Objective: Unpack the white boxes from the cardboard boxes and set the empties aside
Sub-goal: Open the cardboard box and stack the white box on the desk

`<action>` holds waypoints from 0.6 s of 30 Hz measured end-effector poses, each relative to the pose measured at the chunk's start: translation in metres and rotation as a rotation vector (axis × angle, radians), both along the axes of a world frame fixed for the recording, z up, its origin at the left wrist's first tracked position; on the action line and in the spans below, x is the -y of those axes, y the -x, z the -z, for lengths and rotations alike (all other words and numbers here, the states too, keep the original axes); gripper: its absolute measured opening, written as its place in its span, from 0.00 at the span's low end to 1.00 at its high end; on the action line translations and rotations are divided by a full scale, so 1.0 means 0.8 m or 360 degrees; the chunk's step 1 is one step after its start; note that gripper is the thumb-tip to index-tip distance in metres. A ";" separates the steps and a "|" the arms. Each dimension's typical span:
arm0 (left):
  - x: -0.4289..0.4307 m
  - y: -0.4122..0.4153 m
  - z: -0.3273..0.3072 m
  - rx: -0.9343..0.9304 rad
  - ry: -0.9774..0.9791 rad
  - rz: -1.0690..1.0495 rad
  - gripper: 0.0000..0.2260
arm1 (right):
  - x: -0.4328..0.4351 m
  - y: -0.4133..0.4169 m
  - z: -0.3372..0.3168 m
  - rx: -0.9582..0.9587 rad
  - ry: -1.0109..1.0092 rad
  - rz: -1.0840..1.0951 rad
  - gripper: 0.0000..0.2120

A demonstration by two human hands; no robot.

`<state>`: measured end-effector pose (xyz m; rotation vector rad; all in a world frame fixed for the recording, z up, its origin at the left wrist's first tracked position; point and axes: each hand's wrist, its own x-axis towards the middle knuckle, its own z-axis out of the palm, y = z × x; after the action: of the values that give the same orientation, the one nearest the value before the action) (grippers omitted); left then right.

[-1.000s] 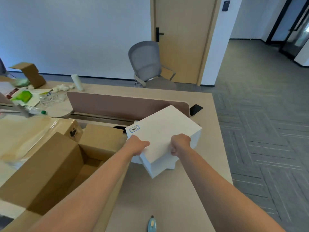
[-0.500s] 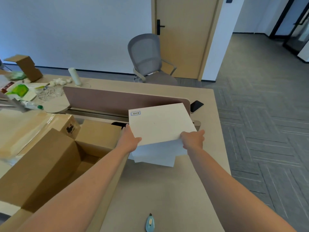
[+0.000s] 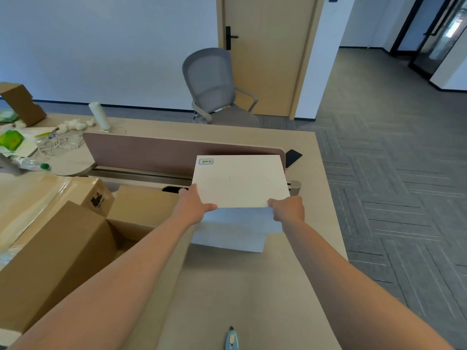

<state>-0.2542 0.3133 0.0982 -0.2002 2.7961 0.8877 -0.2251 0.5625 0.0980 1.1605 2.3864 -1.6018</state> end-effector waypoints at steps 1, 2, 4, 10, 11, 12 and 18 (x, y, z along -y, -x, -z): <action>0.002 0.005 0.000 0.0000 0.0018 0.0008 0.29 | 0.004 0.000 -0.002 0.0010 -0.0013 -0.0002 0.16; 0.005 0.010 0.001 -0.0004 0.0033 0.0028 0.28 | 0.008 0.000 -0.004 0.0024 -0.0027 -0.0007 0.16; 0.012 0.019 0.001 0.0004 0.0057 0.0059 0.29 | 0.015 0.002 -0.006 0.0052 -0.0087 -0.0047 0.19; 0.032 0.037 -0.002 -0.0018 0.0167 0.0136 0.31 | 0.033 0.011 -0.002 0.0099 -0.0215 -0.0113 0.26; 0.034 0.039 -0.004 -0.0007 0.0192 0.0149 0.32 | 0.035 0.012 -0.003 0.0105 -0.0219 -0.0119 0.26; 0.036 0.041 -0.005 -0.0006 0.0218 0.0155 0.33 | 0.037 0.014 -0.003 0.0109 -0.0220 -0.0120 0.27; 0.045 0.042 -0.012 0.0011 0.0270 0.0156 0.32 | 0.046 0.019 0.002 0.0108 -0.0275 -0.0146 0.28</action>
<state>-0.2877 0.2773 0.1079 -0.0900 2.8472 0.6271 -0.2407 0.5257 0.0965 1.0934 2.5356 -1.3305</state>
